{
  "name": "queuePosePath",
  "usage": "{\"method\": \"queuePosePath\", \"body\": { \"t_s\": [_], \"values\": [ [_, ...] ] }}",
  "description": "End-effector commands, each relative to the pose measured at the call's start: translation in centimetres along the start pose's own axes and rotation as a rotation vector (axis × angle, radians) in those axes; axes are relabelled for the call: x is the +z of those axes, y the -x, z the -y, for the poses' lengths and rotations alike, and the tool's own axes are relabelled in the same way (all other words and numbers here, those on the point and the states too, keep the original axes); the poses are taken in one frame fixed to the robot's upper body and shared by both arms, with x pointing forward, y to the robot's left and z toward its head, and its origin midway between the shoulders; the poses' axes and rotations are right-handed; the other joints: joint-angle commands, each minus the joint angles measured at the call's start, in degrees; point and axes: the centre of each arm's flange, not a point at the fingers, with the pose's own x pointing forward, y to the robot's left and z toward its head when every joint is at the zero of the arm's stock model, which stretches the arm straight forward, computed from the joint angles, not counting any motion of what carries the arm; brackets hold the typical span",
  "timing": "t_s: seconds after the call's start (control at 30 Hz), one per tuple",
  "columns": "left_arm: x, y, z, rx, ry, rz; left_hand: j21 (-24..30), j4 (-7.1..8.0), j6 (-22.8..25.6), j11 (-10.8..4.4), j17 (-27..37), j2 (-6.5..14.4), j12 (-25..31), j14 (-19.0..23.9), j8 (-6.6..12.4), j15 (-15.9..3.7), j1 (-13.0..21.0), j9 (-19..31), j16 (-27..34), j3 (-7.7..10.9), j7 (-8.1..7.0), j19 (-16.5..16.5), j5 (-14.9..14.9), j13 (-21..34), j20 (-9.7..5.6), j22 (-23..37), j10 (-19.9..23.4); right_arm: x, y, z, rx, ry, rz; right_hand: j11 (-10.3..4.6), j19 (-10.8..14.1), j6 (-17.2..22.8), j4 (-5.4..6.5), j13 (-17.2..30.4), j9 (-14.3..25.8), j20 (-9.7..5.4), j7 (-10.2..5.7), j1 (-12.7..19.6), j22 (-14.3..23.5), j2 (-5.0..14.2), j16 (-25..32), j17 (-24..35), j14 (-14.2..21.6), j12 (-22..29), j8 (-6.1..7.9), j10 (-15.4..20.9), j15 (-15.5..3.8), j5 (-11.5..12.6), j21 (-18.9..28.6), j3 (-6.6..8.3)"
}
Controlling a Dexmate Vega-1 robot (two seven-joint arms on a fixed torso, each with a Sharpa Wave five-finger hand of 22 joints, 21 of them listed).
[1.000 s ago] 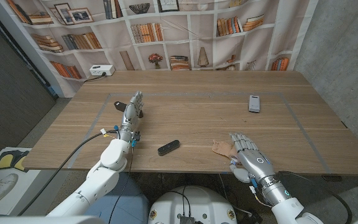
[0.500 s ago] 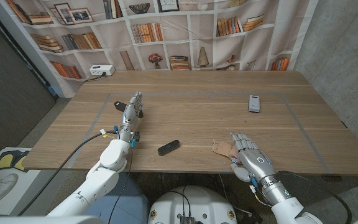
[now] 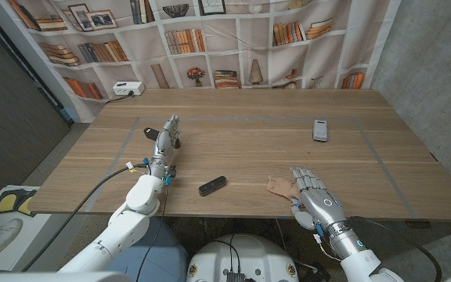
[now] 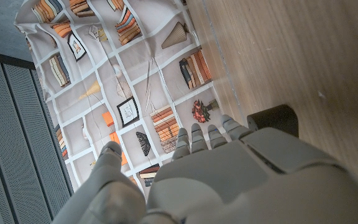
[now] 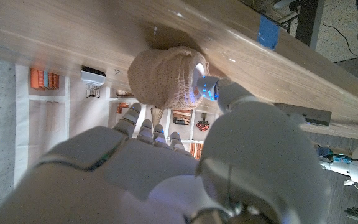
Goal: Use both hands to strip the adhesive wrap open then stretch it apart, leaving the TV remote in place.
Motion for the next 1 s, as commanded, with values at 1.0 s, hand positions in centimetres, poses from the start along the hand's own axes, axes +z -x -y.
{"method": "queuePosePath", "body": {
  "t_s": [1.0],
  "values": [
    [-0.08,0.31,-0.35,0.001,0.001,-0.004,0.1,-0.01,0.0,-0.04,0.1,0.4,0.0,-0.1,-0.15,0.12,0.0,0.2,-0.1,0.65,0.09,0.5,0.1,0.2,0.10,0.2,0.3,-0.25,-0.62,-1.30,-0.020,0.024,-0.041,-2.49,1.4,-3.9,-0.27,0.1,0.1,-1.37,-0.29,3.7,0.1,0.58,0.1,-0.2,-3.0,0.8,0.10,-1.9,-1.67,0.1,0.1,2.24]
  ]
}}
